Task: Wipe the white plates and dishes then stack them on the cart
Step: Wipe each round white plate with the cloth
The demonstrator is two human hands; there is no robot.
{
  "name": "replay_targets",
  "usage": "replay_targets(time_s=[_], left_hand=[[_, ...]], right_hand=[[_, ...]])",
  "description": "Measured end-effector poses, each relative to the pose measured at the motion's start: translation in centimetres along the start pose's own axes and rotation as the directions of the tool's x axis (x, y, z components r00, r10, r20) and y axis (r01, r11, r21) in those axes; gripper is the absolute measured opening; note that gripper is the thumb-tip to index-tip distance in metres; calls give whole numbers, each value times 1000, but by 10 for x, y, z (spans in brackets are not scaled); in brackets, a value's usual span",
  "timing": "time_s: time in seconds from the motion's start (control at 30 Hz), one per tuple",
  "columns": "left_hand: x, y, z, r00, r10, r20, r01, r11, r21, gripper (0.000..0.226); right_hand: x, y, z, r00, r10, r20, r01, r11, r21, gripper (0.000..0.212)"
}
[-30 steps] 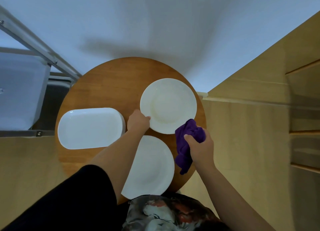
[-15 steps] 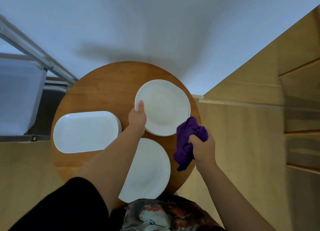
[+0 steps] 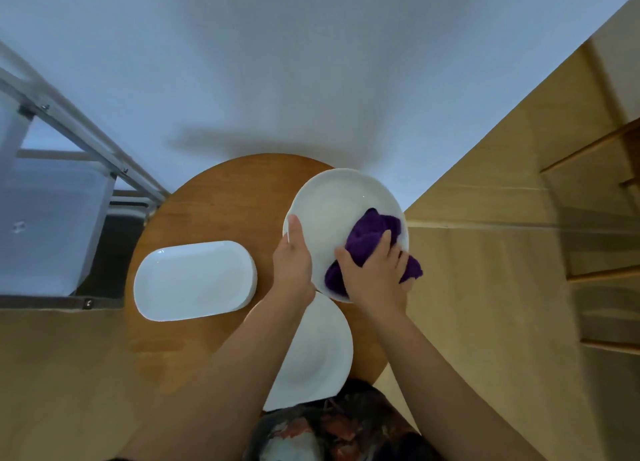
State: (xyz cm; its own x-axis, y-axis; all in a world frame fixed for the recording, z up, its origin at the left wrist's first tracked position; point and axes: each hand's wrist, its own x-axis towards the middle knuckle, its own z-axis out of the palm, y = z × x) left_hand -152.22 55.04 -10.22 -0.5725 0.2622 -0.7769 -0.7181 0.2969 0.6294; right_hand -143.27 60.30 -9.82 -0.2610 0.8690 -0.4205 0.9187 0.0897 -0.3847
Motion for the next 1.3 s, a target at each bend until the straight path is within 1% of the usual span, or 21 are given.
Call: replay_targets(time_s=[0.07, 0.2, 0.27, 0.33, 0.4, 0.47, 0.53, 0.6, 0.67, 0.77, 0.83, 0.9, 1.0, 1.07, 1.1, 1.13, 1.17, 1.2, 1.23, 1.27, 1.3], left_hand=[[-21, 5, -6, 1000, 18, -6, -18, 1000, -12, 48], [-59, 12, -25, 998, 58, 30, -57, 998, -35, 41], [-73, 15, -38, 995, 91, 41, -91, 996, -6, 40], [-81, 22, -48, 979, 191, 77, -193, 981, 16, 43], [-85, 33, -59, 957, 276, 92, -279, 960, 17, 37], [-89, 45, -70, 936, 333, 111, -334, 943, -12, 34], [-93, 55, -81, 932, 335, 141, -321, 940, -114, 36], [-97, 64, -93, 935, 322, 148, -286, 932, -221, 37], [-100, 71, -104, 946, 300, 119, -259, 926, -275, 40], [-103, 81, -118, 970, 231, 70, -207, 945, -253, 50], [-102, 85, -128, 965, 252, 73, -231, 948, -220, 50], [-103, 87, -138, 947, 302, 108, -280, 944, -176, 46], [-108, 87, -148, 926, 354, 128, -340, 933, -118, 39], [-111, 85, -151, 921, 363, 144, -357, 932, -64, 34], [-113, 85, -152, 920, 363, 144, -361, 932, -41, 34], [-114, 84, -153, 921, 363, 139, -364, 931, -20, 34], [-115, 85, -154, 922, 364, 132, -368, 930, 2, 35], [-115, 86, -156, 922, 365, 132, -370, 929, 18, 37], [-116, 87, -157, 922, 361, 139, -368, 930, 25, 39], [-117, 87, -158, 922, 353, 157, -361, 932, 22, 40], [-117, 87, -158, 921, 343, 185, -351, 936, 13, 42]], right_hand=[[-3, -6, 3, 1000, 0, -19, -2, 995, -100, 90], [-7, -28, -7, 975, -53, -214, 43, 998, -53, 89], [-14, -43, -11, 945, -163, -283, 162, 986, -28, 88], [-26, -59, -15, 901, -308, -307, 319, 948, -13, 86], [-40, -74, -18, 847, -451, -281, 468, 884, -7, 79], [-58, -84, -19, 769, -597, -227, 616, 788, 17, 69], [-80, -91, -16, 683, -714, -152, 727, 683, 61, 63], [-99, -96, -15, 634, -770, -71, 772, 624, 120, 63], [-112, -98, -18, 610, -792, 22, 781, 605, 155, 61], [-122, -87, -25, 529, -837, 137, 832, 544, 109, 57], [-124, -71, -28, 495, -853, 169, 858, 510, 60, 55], [-120, -53, -33, 494, -853, 169, 865, 502, 3, 53], [-114, -37, -43, 546, -836, 52, 835, 538, -116, 51], [-113, -35, -45, 547, -837, 9, 815, 530, -234, 49], [-115, -36, -46, 563, -827, -3, 791, 540, -287, 48], [-118, -39, -45, 601, -798, -40, 760, 586, -282, 45], [-123, -45, -47, 653, -747, -126, 726, 664, -179, 38], [-131, -52, -50, 693, -675, -251, 698, 717, -1, 30], [-140, -61, -53, 710, -595, -376, 686, 704, 182, 26], [-150, -69, -54, 694, -544, -471, 704, 650, 286, 27], [-159, -75, -52, 657, -553, -512, 740, 603, 298, 30]])
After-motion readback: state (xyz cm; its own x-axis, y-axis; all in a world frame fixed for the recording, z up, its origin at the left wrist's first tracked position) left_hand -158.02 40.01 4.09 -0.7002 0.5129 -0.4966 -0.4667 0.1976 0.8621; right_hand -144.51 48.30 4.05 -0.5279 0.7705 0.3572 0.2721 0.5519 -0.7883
